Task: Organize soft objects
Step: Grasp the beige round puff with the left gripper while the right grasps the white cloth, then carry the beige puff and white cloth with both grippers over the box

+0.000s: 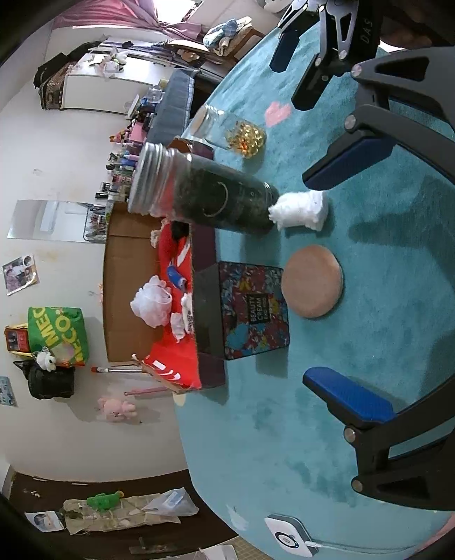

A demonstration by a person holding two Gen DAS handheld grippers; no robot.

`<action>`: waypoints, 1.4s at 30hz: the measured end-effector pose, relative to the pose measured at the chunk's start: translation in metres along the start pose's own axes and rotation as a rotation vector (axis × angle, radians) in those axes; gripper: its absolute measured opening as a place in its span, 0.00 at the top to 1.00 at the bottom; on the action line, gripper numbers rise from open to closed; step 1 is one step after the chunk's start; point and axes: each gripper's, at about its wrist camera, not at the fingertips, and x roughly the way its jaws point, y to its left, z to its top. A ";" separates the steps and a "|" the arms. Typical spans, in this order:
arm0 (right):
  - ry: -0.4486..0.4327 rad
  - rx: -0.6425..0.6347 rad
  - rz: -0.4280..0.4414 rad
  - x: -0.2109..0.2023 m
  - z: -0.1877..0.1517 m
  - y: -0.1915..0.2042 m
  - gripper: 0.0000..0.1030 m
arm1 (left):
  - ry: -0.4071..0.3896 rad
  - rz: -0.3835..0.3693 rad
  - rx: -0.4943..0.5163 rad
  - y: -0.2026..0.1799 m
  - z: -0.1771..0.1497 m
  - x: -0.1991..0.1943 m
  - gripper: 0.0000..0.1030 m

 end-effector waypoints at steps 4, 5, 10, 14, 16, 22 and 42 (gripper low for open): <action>0.021 0.001 0.019 0.007 0.002 0.003 0.06 | 0.032 -0.006 -0.002 0.008 0.001 0.005 0.00; 0.029 0.002 0.028 0.009 0.003 0.004 0.06 | 0.039 -0.004 0.001 0.009 0.002 0.007 0.00; 0.073 0.015 0.074 0.021 0.012 0.010 0.06 | 0.087 -0.010 0.021 0.021 0.008 0.017 0.00; 0.119 0.022 0.130 0.032 0.021 0.020 0.06 | 0.132 -0.048 0.056 0.024 0.012 0.025 0.02; 0.146 0.031 0.167 0.039 0.026 0.025 0.06 | 0.154 -0.068 0.085 0.024 0.014 0.030 0.07; 0.207 0.026 0.246 0.055 0.035 0.043 0.07 | 0.203 -0.112 0.154 0.023 0.018 0.044 0.24; 0.204 -0.027 0.441 0.042 0.039 0.040 0.90 | 0.225 -0.398 0.106 0.005 0.024 0.035 0.91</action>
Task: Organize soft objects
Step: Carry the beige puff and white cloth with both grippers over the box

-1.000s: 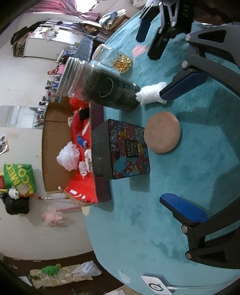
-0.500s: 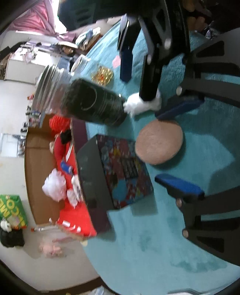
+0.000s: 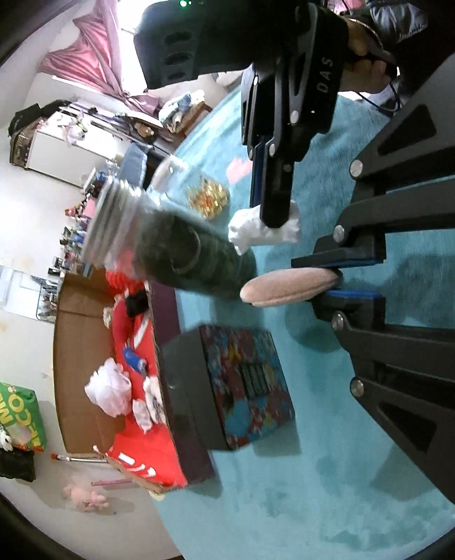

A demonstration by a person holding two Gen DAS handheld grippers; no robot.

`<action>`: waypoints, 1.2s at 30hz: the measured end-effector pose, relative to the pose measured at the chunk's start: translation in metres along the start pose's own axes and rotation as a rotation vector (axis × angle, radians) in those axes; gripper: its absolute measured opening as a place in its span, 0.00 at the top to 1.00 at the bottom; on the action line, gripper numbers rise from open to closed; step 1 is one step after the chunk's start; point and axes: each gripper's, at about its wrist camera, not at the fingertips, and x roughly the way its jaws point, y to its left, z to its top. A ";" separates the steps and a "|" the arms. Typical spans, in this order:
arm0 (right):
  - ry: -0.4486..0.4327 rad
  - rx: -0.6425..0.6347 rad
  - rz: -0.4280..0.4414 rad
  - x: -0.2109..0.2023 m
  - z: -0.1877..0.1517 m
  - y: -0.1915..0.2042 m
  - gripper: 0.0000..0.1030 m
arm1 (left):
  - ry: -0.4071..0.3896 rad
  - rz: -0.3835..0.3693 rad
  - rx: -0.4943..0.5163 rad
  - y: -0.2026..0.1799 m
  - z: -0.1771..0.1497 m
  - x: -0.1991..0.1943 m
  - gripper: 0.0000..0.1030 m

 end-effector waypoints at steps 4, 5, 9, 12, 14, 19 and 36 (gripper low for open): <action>-0.022 0.018 -0.008 -0.018 -0.001 -0.012 0.90 | -0.009 -0.030 0.005 -0.012 0.006 0.002 0.91; -0.023 0.022 -0.008 -0.021 0.000 -0.017 0.90 | -0.010 -0.036 0.004 -0.015 0.007 0.003 0.91; -0.022 0.021 -0.011 -0.026 -0.001 -0.020 0.90 | -0.013 -0.038 0.006 -0.022 0.010 0.006 0.91; -0.020 0.019 -0.016 -0.027 -0.002 -0.022 0.90 | -0.011 -0.038 0.004 -0.024 0.011 0.009 0.91; -0.017 0.023 -0.010 -0.026 -0.003 -0.021 0.90 | -0.009 -0.036 0.002 -0.024 0.011 0.010 0.91; -0.016 0.022 -0.008 -0.026 -0.003 -0.021 0.90 | -0.003 -0.029 0.001 -0.025 0.010 0.010 0.91; -0.002 0.030 -0.014 -0.025 -0.005 -0.027 0.90 | 0.000 -0.022 -0.023 -0.013 0.008 0.006 0.91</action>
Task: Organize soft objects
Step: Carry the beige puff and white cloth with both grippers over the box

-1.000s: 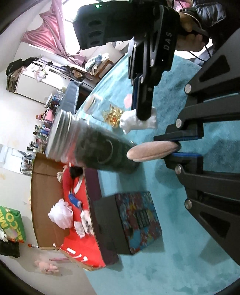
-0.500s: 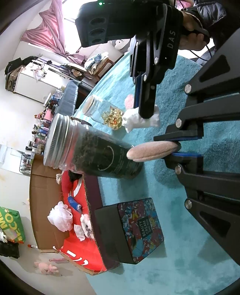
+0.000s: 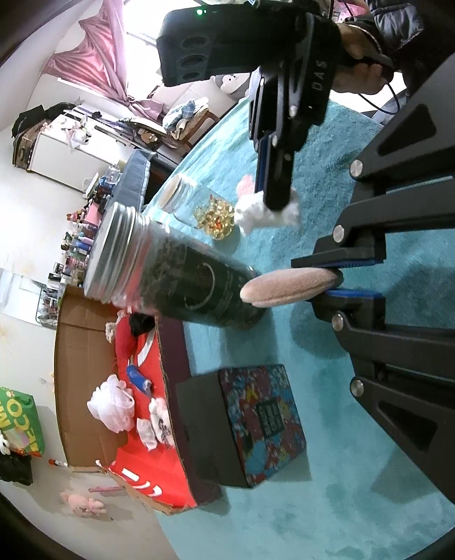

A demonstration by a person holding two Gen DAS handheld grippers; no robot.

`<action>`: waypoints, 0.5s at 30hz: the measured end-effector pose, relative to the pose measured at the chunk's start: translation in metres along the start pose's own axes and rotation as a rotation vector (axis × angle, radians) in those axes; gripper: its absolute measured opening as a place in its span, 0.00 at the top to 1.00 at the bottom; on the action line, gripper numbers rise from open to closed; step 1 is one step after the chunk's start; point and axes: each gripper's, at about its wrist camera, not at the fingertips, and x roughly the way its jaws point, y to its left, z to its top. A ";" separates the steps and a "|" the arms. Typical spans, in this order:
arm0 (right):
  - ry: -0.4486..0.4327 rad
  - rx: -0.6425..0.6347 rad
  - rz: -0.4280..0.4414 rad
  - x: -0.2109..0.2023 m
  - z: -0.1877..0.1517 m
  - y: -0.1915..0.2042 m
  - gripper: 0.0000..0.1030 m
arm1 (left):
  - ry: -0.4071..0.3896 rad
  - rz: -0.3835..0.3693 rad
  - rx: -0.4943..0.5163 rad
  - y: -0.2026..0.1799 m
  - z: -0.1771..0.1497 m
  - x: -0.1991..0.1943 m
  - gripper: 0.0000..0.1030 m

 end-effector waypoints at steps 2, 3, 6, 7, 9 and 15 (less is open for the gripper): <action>0.001 0.008 -0.007 -0.002 -0.001 -0.005 0.90 | 0.004 0.004 -0.018 0.006 -0.002 -0.003 0.91; 0.000 0.014 -0.014 -0.003 -0.002 -0.008 0.89 | 0.004 0.009 -0.023 0.009 -0.003 -0.005 0.91; -0.001 0.037 -0.028 -0.008 -0.004 -0.018 0.89 | 0.002 0.025 -0.041 0.019 -0.005 -0.011 0.91; -0.002 0.045 -0.034 -0.010 -0.004 -0.021 0.89 | 0.001 0.032 -0.050 0.023 -0.006 -0.014 0.91; -0.005 0.057 -0.049 -0.014 -0.005 -0.028 0.90 | 0.000 0.046 -0.062 0.030 -0.008 -0.018 0.91; -0.017 0.085 -0.083 -0.024 -0.004 -0.044 0.89 | -0.007 0.117 -0.107 0.057 -0.013 -0.032 0.91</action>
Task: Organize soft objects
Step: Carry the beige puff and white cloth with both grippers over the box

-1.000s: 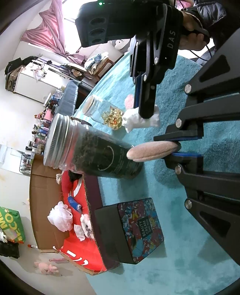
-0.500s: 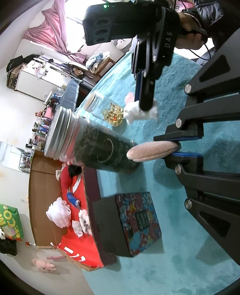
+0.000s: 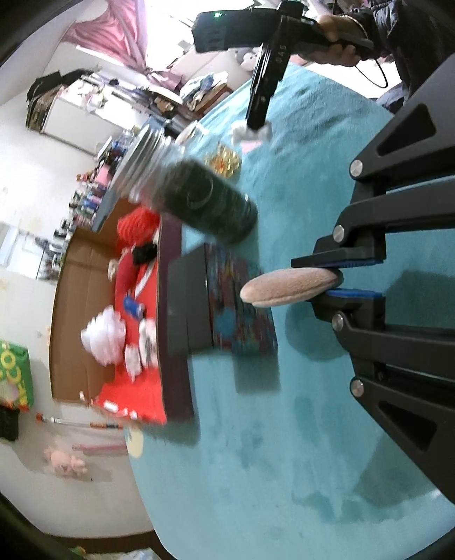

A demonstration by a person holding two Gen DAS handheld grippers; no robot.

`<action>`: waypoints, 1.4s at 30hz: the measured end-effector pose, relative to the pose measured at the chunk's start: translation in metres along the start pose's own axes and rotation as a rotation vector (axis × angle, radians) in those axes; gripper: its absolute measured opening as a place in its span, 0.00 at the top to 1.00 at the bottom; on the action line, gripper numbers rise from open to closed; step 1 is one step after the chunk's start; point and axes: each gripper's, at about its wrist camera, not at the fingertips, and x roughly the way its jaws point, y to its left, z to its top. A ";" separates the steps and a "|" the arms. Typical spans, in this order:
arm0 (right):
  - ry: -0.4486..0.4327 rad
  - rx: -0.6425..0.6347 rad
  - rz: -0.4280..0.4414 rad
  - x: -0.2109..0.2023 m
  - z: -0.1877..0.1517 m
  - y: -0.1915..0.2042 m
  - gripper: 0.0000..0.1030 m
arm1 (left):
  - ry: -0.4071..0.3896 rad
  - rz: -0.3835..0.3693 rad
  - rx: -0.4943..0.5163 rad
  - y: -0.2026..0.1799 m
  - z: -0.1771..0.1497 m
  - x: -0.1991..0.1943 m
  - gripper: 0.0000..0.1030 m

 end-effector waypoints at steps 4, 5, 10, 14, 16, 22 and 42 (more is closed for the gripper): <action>0.000 0.018 -0.025 0.000 0.002 -0.010 0.89 | 0.005 0.043 -0.030 0.019 -0.001 -0.002 0.91; 0.001 0.023 -0.028 0.000 0.003 -0.013 0.89 | 0.007 0.051 -0.036 0.023 -0.001 -0.002 0.91; 0.003 0.043 -0.053 0.000 0.007 -0.025 0.89 | 0.012 0.072 -0.059 0.041 0.003 -0.001 0.91; 0.000 0.053 -0.079 0.001 0.011 -0.034 0.89 | 0.008 0.072 -0.043 0.050 0.011 0.000 0.91; -0.007 0.054 -0.085 0.001 0.016 -0.038 0.89 | 0.007 0.067 -0.022 0.052 0.016 0.002 0.91; -0.017 0.025 -0.103 0.005 0.034 -0.048 0.89 | 0.015 0.044 0.035 0.058 0.029 0.011 0.91; -0.018 -0.133 -0.029 0.026 0.089 -0.054 0.89 | 0.013 -0.059 0.201 0.062 0.073 0.028 0.91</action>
